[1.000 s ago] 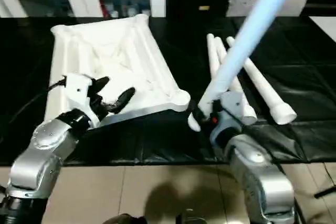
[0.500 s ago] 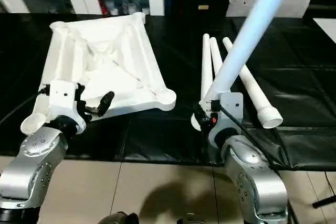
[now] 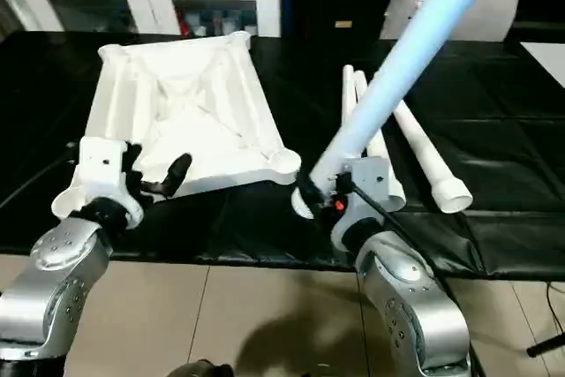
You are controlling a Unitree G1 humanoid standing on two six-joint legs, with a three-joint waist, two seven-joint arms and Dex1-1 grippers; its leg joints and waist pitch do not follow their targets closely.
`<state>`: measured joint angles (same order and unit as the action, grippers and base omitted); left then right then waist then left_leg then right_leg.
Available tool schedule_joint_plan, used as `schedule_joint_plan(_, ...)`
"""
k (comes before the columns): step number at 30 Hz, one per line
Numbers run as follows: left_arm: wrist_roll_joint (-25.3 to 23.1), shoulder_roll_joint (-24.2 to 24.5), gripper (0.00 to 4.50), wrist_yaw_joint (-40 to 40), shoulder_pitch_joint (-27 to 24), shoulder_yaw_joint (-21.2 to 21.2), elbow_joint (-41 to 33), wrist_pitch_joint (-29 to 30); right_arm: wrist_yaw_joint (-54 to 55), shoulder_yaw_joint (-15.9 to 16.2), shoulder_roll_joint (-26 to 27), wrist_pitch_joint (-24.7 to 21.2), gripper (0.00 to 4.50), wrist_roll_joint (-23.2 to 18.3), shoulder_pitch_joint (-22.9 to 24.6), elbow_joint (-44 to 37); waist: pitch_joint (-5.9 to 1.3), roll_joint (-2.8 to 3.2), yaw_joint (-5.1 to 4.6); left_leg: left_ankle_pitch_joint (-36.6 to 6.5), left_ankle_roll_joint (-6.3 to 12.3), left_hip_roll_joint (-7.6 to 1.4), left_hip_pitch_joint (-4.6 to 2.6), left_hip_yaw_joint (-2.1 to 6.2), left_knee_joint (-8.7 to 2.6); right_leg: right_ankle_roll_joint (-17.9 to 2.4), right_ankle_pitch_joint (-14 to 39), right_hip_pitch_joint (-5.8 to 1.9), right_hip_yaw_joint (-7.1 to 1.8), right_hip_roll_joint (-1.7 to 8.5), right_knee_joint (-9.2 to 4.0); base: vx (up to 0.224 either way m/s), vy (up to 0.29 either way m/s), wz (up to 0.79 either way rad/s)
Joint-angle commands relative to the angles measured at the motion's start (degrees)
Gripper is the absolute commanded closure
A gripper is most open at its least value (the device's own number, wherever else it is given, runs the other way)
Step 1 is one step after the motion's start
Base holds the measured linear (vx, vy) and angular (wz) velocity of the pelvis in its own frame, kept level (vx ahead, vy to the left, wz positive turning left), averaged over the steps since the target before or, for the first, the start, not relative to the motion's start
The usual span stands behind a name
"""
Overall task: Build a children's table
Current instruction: Insert table leg to table base
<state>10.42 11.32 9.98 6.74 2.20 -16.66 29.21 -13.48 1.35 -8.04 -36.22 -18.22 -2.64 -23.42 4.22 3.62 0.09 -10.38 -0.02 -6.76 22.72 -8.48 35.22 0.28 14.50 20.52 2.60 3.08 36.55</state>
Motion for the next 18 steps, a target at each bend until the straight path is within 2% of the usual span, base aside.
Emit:
schedule_joint_plan(1,0.25,0.53,0.00,0.61,-0.06,0.42,-0.93,0.86,-1.85,0.88,-1.05,1.77,2.57,-0.09,-1.33,0.74,-2.84,0.03,-0.34,-33.69,-3.00,-5.33,-3.25,3.09,-5.21,-4.59,31.83,-1.03,-2.78,4.81,-7.58,0.000,0.000,0.00)
schedule_joint_plan(3,0.49,0.44,0.00,0.61,0.04,0.34,-0.82,0.85,-3.14,1.52,-1.82,2.29,2.57,0.20,-1.55,1.18,-2.60,0.07,-0.62,-34.75,-2.75,-5.13,-3.87,2.93,-5.41,-5.09,31.04,-1.40,-2.51,4.78,-8.18,0.000,0.000,0.00)
schedule_joint_plan(4,0.80,0.33,0.00,0.79,0.25,0.14,-0.50,0.71,-3.82,1.65,-2.19,2.47,2.57,0.31,-1.77,1.52,-2.54,-0.29,-0.77,-34.65,-2.54,-5.19,-4.10,2.85,-5.69,-5.47,30.52,-1.92,-2.44,4.74,-8.41,0.000,0.000,0.00)
schedule_joint_plan(5,0.97,0.39,0.00,1.24,0.21,-0.12,-0.30,0.53,-3.89,1.48,-2.24,2.38,2.57,0.19,-1.91,1.47,-2.81,-0.15,-0.79,-33.56,-2.32,-5.18,-4.02,2.80,-5.78,-5.95,29.07,-2.42,-2.51,4.80,-8.32,0.069,0.020,-0.01)
schedule_joint_plan(6,1.03,0.41,0.00,1.46,0.18,-0.24,-0.23,0.44,-3.94,1.39,-2.25,2.34,2.57,0.14,-1.98,1.45,-3.26,-0.32,-0.83,-30.20,-1.33,-5.29,-3.56,2.69,-6.03,-7.13,24.74,-3.29,-2.62,4.69,-7.88,0.090,0.017,0.01)
schedule_joint_plan(7,1.08,0.38,0.00,1.81,-0.04,-0.52,-0.20,0.22,-3.95,1.20,-2.54,2.29,2.57,0.43,-2.21,1.53,-3.44,-0.54,-1.06,-27.92,-0.35,-5.43,-3.76,2.41,-6.12,-8.55,20.86,-3.49,-2.52,4.45,-7.77,0.090,0.017,0.01)
schedule_joint_plan(8,1.15,0.26,0.00,1.91,-0.22,-0.58,-0.21,0.18,-4.02,1.12,-2.74,2.31,2.57,0.59,-2.28,1.71,-3.91,-0.39,-1.15,-23.68,1.22,-5.35,-3.36,2.27,-6.10,-10.13,15.42,-4.51,-2.34,4.34,-7.34,0.097,0.015,0.02)
schedule_joint_plan(9,1.22,0.19,0.00,1.95,-0.31,-0.59,-0.21,0.19,-4.07,1.09,-2.83,2.32,2.57,0.62,-2.29,1.81,-4.07,-0.22,-1.17,-21.65,2.09,-5.33,-3.32,2.18,-6.07,-10.73,13.10,-4.79,-2.21,4.29,-7.18,0.094,0.014,0.01)
schedule_joint_plan(10,1.46,0.11,0.00,2.19,-0.57,-0.56,-0.17,0.13,-4.08,1.18,-3.04,2.28,2.57,0.80,-2.31,1.99,-4.30,-0.31,-1.34,-18.13,4.09,-5.17,-3.26,1.97,-5.75,-11.78,9.41,-5.22,-2.01,4.21,-6.96,0.094,0.014,0.01)
schedule_joint_plan(11,1.59,0.05,0.00,2.37,-0.88,-0.51,-0.16,0.07,-4.02,1.37,-3.38,2.49,2.57,1.14,-2.33,2.18,-4.29,-0.41,-1.44,-15.55,5.77,-4.94,-3.03,1.71,-5.39,-12.69,8.07,-5.70,-1.92,4.25,-6.98,0.097,0.013,0.02)
schedule_joint_plan(12,1.63,-0.02,0.00,2.48,-1.03,-0.49,-0.11,0.04,-3.98,1.50,-3.68,2.70,2.57,1.40,-2.41,2.39,-4.39,-0.51,-1.45,-13.85,6.55,-4.76,-2.73,1.57,-5.14,-12.98,7.58,-6.22,-1.89,4.34,-7.05,0.104,0.014,0.00)
schedule_joint_plan(13,1.78,-0.21,0.00,2.50,-1.52,-0.27,0.02,-0.04,-4.20,1.52,-3.85,3.05,2.57,1.39,-2.53,2.54,-4.95,-0.37,-1.21,-9.33,8.35,-4.26,-2.51,1.33,-4.53,-13.02,5.17,-6.91,-1.79,4.36,-7.00,0.104,0.014,0.00)
schedule_joint_plan(14,1.81,-0.25,0.00,2.50,-2.18,-0.11,0.31,-0.11,-4.48,1.27,-3.93,3.51,2.57,1.36,-2.87,2.85,-5.28,-0.65,-1.26,-5.61,10.69,-4.10,-2.50,1.42,-4.19,-12.76,2.13,-6.95,-1.55,3.92,-6.57,0.108,0.013,0.01)
schedule_joint_plan(15,1.65,-0.11,0.00,2.55,-2.56,-0.22,0.40,-0.28,-4.71,1.10,-3.96,3.69,2.57,1.31,-3.05,3.01,-5.34,-0.57,-1.28,-4.15,11.84,-4.08,-2.55,1.53,-4.07,-12.49,0.99,-6.86,-1.38,3.76,-6.31,0.105,0.012,0.01)
schedule_joint_plan(16,1.53,0.01,0.00,2.63,-2.68,-0.33,0.41,-0.40,-4.84,1.03,-4.00,3.74,2.57,1.31,-3.12,3.09,-5.59,-0.48,-1.45,-1.81,14.22,-4.31,-3.17,1.91,-3.89,-12.00,-0.91,-6.46,-0.98,3.42,-5.67,0.105,0.012,0.01)
schedule_joint_plan(17,1.51,-0.01,0.00,2.62,-2.65,-0.39,0.38,-0.45,-5.02,1.08,-4.11,3.75,2.57,1.34,-3.24,3.23,-5.81,-0.59,-1.70,0.32,17.18,-5.04,-4.62,2.65,-3.86,-11.36,-2.72,-5.41,-0.39,2.89,-4.72,0.095,0.007,0.02)
schedule_joint_plan(18,1.51,-0.01,0.00,2.62,-2.65,-0.39,0.38,-0.45,-5.02,1.08,-4.11,3.75,2.57,1.34,-3.24,3.23,-5.81,-0.59,-1.70,0.32,17.18,-5.04,-4.62,2.65,-3.86,-11.36,-2.72,-5.41,-0.39,2.89,-4.72,0.080,-0.008,0.04)
